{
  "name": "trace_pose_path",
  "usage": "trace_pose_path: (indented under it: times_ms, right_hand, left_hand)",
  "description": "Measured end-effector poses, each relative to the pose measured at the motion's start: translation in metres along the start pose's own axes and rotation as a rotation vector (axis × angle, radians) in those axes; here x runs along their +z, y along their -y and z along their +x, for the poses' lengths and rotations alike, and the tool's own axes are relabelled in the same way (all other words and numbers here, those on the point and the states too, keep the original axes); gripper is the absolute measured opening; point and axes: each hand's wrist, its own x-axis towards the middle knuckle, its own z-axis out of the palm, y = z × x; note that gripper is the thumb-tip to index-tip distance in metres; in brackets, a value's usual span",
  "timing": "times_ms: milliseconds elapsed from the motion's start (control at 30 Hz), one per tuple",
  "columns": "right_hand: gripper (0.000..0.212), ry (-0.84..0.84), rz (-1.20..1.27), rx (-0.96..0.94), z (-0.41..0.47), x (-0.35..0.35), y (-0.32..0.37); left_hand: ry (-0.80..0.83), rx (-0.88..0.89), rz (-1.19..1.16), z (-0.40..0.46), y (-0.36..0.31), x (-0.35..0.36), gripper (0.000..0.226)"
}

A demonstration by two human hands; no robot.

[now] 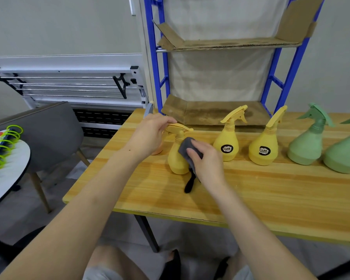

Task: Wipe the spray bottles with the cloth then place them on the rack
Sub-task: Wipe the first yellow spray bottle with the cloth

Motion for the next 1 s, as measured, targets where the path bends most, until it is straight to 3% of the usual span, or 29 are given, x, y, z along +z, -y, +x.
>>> trace_pose_path:
  times_ms: [133,300,467,567,800,1000]
  right_hand:
    - [0.034,0.069,-0.079,0.018,-0.018,0.003,-0.018]
    - [0.031,0.085,-0.096,0.051,-0.021,0.004,-0.023]
    - [0.018,-0.007,0.098,0.059,0.004,0.012,0.007]
    - [0.025,0.011,0.185,0.115,0.000,0.016,0.005]
    - [0.028,0.128,0.009,0.200,-0.019,0.007,-0.026]
    - [0.025,0.037,0.115,0.087,0.009,0.011,0.007]
  left_hand:
    - [0.070,0.104,0.158,0.012,-0.003,-0.007,0.028]
    - [0.208,0.044,0.276,0.025,-0.016,-0.007,0.031]
    - [0.119,0.082,0.178,0.016,-0.011,-0.006,0.027]
    - [0.085,0.080,0.109,0.017,-0.004,-0.002,0.024]
    - [0.027,0.089,0.009,0.013,0.002,0.006,0.023]
    - [0.040,0.084,0.002,0.014,0.002,0.006,0.023]
